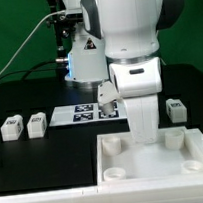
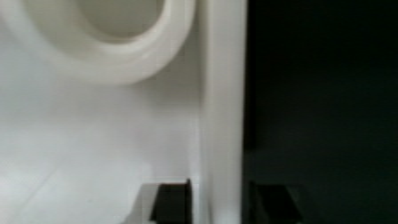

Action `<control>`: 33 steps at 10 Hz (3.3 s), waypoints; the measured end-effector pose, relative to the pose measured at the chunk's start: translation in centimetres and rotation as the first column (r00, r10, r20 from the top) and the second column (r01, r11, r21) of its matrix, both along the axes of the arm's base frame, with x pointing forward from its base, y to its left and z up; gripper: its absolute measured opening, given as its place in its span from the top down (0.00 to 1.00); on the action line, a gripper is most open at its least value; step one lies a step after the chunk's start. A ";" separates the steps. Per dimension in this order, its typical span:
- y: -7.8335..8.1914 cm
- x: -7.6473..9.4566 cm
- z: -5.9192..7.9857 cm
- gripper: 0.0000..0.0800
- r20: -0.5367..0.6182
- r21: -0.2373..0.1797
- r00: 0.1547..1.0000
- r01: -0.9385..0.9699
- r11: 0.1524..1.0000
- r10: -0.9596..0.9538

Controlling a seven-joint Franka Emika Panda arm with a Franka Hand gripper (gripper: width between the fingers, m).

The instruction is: Assemble one leg

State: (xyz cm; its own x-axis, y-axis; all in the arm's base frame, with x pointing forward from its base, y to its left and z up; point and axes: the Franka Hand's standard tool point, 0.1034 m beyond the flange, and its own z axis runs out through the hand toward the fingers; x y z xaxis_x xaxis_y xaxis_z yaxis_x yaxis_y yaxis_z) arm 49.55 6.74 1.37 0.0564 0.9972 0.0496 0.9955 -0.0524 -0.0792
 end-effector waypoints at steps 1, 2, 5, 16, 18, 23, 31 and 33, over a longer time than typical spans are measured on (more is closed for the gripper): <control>0.0 0.0 0.0 0.59 0.000 0.000 1.000 0.000 1.000 0.000; 0.0 0.0 0.0 0.59 0.000 0.000 1.000 0.000 1.000 0.000; -0.1 0.0 0.0 0.24 -0.001 0.000 1.000 0.002 1.000 -0.002; 1.6 0.2 3.6 0.19 0.037 -0.014 0.985 0.170 0.985 -0.169; 3.9 0.1 4.6 0.19 0.041 -0.021 0.890 0.455 0.890 -0.454; 8.7 -1.4 4.3 0.19 0.002 -0.044 0.460 0.887 0.459 -0.888; 10.3 -4.4 4.8 0.19 -0.019 -0.422 0.182 0.890 0.173 -0.983; 10.5 -4.7 4.2 0.19 -0.028 -0.583 0.184 0.795 0.165 -0.983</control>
Offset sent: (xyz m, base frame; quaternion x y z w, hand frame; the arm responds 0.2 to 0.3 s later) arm 0.0000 0.0000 0.0000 0.0000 0.0000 0.0000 1.0000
